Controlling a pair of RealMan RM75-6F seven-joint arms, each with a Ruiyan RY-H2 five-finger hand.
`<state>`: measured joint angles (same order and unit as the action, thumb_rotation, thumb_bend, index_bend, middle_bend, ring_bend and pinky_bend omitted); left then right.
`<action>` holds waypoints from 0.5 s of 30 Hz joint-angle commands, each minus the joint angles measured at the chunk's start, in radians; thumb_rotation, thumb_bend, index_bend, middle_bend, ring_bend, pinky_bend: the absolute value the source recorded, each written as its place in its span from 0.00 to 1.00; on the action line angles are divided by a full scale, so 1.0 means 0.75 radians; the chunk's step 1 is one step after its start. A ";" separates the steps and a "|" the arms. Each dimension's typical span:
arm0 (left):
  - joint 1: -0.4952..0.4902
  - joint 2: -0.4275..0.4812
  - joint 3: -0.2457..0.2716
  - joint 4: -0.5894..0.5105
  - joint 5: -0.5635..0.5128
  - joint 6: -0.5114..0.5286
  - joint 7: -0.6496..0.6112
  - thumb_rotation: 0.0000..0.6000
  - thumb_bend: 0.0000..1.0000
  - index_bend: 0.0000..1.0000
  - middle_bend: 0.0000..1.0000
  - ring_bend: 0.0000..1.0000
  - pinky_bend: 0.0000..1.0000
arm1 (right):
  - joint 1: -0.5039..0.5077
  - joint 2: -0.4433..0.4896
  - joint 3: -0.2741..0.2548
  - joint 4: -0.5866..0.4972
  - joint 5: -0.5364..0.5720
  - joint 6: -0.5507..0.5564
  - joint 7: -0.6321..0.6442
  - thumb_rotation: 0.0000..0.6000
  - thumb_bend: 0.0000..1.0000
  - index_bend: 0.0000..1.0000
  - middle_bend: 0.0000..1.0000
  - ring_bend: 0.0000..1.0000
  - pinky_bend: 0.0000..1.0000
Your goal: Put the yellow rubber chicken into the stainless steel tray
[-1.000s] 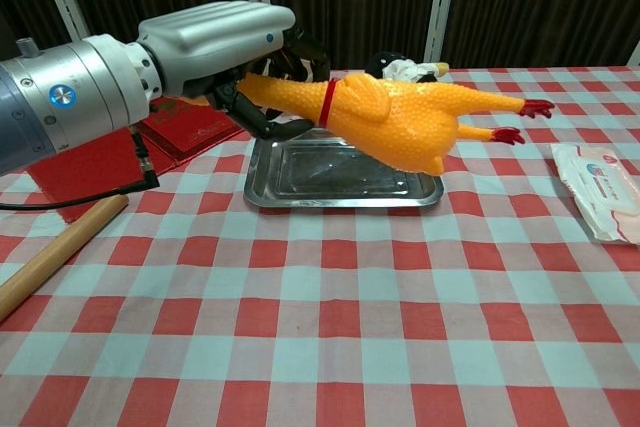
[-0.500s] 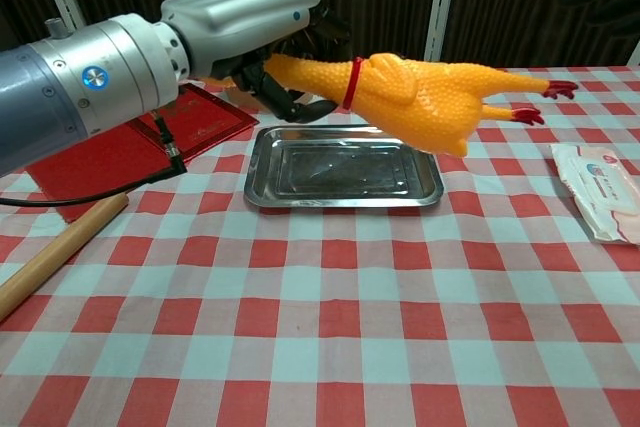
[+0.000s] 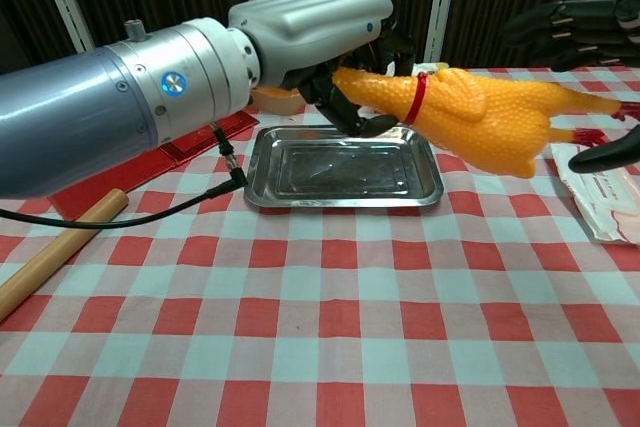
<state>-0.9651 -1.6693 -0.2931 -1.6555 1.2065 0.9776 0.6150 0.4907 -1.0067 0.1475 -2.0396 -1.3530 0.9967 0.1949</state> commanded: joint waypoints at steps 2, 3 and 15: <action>-0.026 -0.036 -0.013 -0.004 -0.050 0.009 0.054 1.00 0.65 0.63 0.68 0.61 0.68 | 0.024 -0.036 0.011 0.035 0.060 -0.027 -0.025 1.00 0.13 0.00 0.00 0.00 0.00; -0.030 -0.041 -0.014 -0.007 -0.061 0.012 0.065 1.00 0.65 0.63 0.68 0.61 0.68 | 0.029 -0.044 0.013 0.044 0.074 -0.031 -0.032 1.00 0.13 0.00 0.00 0.00 0.00; -0.072 -0.097 -0.019 -0.020 -0.129 0.100 0.183 1.00 0.65 0.64 0.69 0.61 0.70 | 0.073 -0.086 0.020 0.089 0.175 -0.082 -0.086 1.00 0.14 0.00 0.00 0.00 0.00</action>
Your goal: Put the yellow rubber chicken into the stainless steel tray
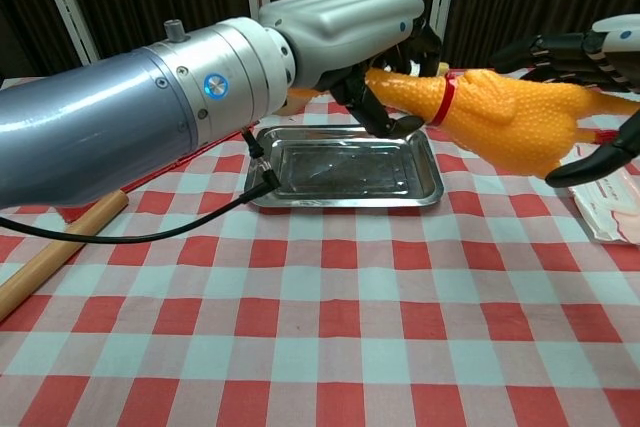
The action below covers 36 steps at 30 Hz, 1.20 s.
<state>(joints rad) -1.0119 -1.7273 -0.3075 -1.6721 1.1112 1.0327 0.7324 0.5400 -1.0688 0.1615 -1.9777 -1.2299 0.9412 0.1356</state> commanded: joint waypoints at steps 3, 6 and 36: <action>-0.022 -0.043 0.002 -0.001 -0.014 0.042 0.051 1.00 0.65 0.64 0.69 0.61 0.70 | 0.023 -0.008 0.007 0.019 0.039 -0.026 -0.020 1.00 0.14 0.00 0.00 0.00 0.00; -0.036 -0.061 0.003 -0.004 -0.025 0.053 0.076 1.00 0.65 0.64 0.69 0.61 0.70 | 0.035 -0.015 0.013 0.028 0.067 -0.037 -0.032 1.00 0.14 0.00 0.00 0.00 0.00; -0.028 -0.028 0.067 -0.083 -0.022 0.123 0.092 1.00 0.64 0.63 0.69 0.61 0.70 | 0.042 -0.098 0.049 0.116 0.177 0.040 -0.077 1.00 0.14 0.52 0.30 0.24 0.10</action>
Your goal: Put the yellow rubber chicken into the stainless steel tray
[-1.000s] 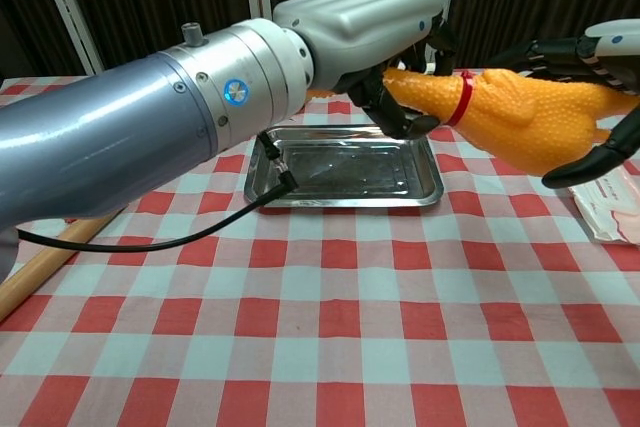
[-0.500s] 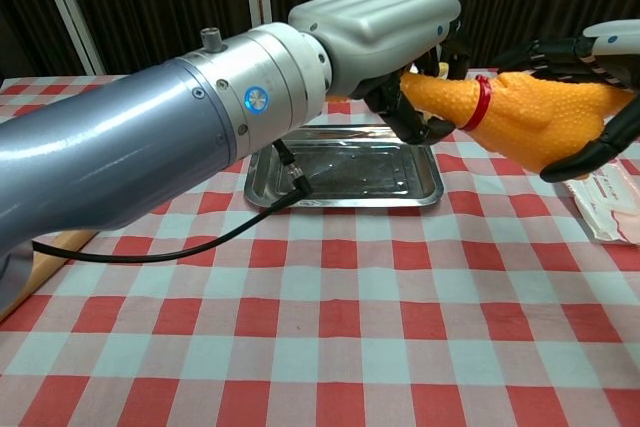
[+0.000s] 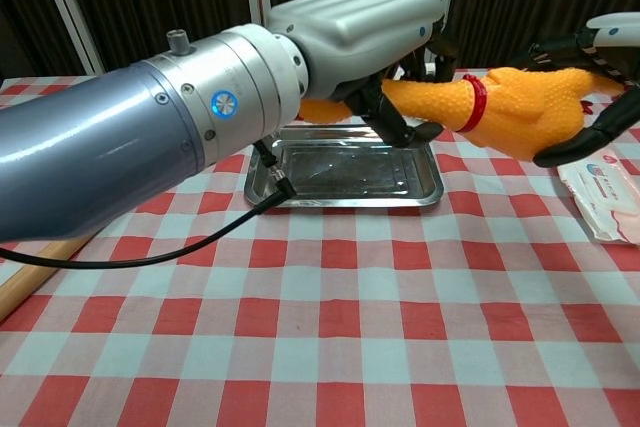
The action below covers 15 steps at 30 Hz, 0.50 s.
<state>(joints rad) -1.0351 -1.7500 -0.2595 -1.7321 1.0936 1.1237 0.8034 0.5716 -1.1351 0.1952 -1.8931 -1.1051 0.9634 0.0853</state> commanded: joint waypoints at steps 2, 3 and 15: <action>0.007 0.009 0.010 -0.010 0.005 0.004 -0.006 1.00 0.64 0.63 0.69 0.61 0.69 | 0.000 -0.020 0.011 0.006 0.026 0.022 -0.017 1.00 0.13 0.57 0.35 0.30 0.13; 0.010 0.013 0.013 -0.013 0.006 0.006 -0.007 1.00 0.64 0.63 0.69 0.61 0.70 | 0.000 -0.026 0.014 0.010 0.031 0.029 -0.020 1.00 0.13 0.58 0.37 0.32 0.14; 0.025 0.035 0.035 -0.002 -0.030 -0.020 -0.038 1.00 0.64 0.63 0.68 0.61 0.69 | 0.006 -0.068 0.028 0.034 0.093 0.073 -0.097 1.00 0.38 0.92 0.64 0.65 0.54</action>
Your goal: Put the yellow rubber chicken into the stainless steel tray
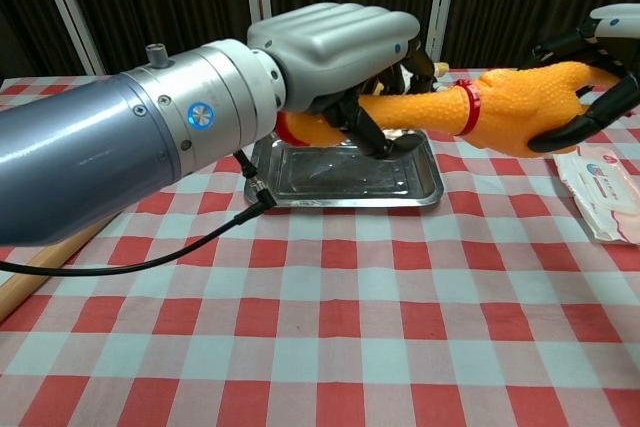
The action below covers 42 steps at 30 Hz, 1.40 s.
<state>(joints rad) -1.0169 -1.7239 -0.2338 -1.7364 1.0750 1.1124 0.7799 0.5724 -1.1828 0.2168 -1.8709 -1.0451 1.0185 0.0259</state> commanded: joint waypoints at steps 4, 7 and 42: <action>0.001 0.001 -0.002 0.012 -0.010 -0.012 -0.025 1.00 0.64 0.63 0.68 0.61 0.70 | 0.010 -0.014 0.000 0.009 0.039 0.003 -0.050 1.00 0.48 1.00 0.76 0.79 0.68; -0.002 0.000 -0.003 0.018 -0.012 -0.018 -0.034 1.00 0.64 0.63 0.68 0.61 0.69 | 0.013 -0.016 0.001 0.009 0.055 0.003 -0.065 1.00 0.52 1.00 0.82 0.85 0.72; -0.040 -0.120 -0.059 0.162 0.027 0.056 0.015 1.00 0.63 0.63 0.69 0.61 0.69 | -0.017 0.148 -0.033 -0.033 -0.011 -0.150 0.081 1.00 0.17 0.00 0.04 0.03 0.17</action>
<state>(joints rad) -1.0453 -1.8091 -0.2756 -1.6184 1.0990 1.1519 0.7877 0.5600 -1.0720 0.1913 -1.8966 -1.0528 0.9056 0.0857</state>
